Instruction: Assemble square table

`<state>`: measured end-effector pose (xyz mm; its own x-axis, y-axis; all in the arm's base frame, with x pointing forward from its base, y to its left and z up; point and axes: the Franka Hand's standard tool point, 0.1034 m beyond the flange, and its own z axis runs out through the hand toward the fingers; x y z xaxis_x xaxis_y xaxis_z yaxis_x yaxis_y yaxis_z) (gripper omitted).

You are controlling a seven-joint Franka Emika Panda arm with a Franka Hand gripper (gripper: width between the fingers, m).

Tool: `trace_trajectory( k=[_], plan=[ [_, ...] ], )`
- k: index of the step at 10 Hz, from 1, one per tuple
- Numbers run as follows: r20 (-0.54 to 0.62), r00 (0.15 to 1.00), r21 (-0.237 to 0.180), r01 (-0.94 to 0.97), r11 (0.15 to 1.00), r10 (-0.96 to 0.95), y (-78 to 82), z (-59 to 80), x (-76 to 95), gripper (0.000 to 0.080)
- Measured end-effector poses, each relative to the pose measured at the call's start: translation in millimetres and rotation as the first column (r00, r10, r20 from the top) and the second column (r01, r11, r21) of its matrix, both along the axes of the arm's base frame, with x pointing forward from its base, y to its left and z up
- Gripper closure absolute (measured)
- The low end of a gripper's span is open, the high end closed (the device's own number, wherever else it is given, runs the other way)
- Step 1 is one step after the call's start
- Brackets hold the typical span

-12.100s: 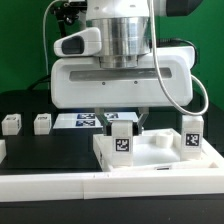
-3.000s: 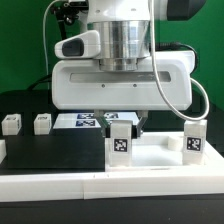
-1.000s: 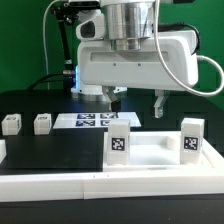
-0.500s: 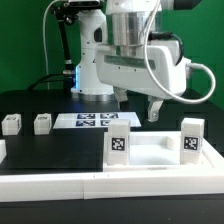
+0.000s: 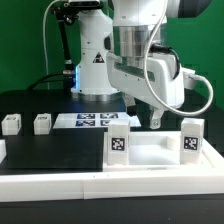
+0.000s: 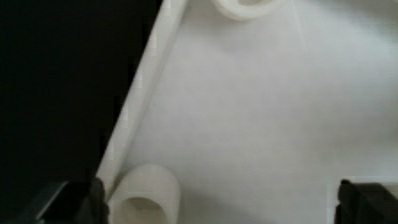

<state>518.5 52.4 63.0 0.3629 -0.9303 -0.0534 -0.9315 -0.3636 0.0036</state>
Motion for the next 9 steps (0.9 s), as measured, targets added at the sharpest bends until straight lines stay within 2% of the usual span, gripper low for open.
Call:
trace_trajectory(
  k=[1,4,7,9],
  plan=[
    [-0.003,1.0,-0.001,0.026,1.0,-0.026,0.7,-0.4,-1.2,0.015],
    [-0.048,0.965,-0.036,0.257,0.966,-0.258,15.3,-11.6,-28.1,0.015],
    [-0.08,0.959,-0.073,0.265,0.961,-0.271,27.6,-32.2,-42.8,0.015],
    [-0.088,0.962,-0.081,0.253,0.964,-0.26,27.4,-37.7,-45.6,0.015]
  ],
)
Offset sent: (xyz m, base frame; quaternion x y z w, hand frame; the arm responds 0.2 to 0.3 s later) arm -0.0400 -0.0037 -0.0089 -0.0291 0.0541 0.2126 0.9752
